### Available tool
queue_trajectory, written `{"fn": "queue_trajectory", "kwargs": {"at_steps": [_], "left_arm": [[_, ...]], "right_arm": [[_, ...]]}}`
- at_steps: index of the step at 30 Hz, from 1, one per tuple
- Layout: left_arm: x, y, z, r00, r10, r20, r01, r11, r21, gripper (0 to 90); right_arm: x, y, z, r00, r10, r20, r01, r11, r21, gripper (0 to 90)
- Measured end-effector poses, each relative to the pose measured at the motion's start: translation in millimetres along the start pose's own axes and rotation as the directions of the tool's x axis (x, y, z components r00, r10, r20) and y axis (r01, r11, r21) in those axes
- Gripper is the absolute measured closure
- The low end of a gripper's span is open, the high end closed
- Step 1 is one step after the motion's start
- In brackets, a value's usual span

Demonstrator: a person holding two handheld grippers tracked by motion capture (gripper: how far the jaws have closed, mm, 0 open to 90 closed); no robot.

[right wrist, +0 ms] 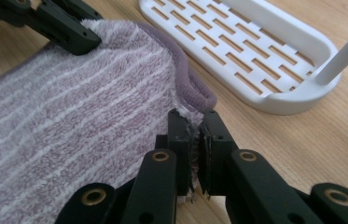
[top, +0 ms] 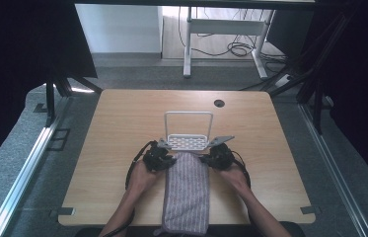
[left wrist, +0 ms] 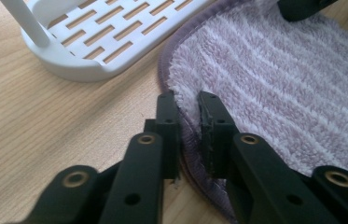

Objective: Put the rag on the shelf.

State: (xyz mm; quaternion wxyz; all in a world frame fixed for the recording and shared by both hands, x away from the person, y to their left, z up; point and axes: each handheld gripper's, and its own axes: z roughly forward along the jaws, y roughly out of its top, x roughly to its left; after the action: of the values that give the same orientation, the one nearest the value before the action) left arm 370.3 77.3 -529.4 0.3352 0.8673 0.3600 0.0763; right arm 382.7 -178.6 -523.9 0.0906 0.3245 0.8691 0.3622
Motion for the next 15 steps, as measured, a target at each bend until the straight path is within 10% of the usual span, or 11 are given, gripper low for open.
{"fn": "queue_trajectory", "kwargs": {"at_steps": [15], "left_arm": [[-8.0, 25.4, -52.6, 0.9979, 0.062, -0.021, -0.064, 0.9858, -0.155, 81.4]], "right_arm": [[5.4, 27.6, -46.5, 0.9990, -0.044, -0.012, 0.042, 0.992, -0.122, 84.0]]}}
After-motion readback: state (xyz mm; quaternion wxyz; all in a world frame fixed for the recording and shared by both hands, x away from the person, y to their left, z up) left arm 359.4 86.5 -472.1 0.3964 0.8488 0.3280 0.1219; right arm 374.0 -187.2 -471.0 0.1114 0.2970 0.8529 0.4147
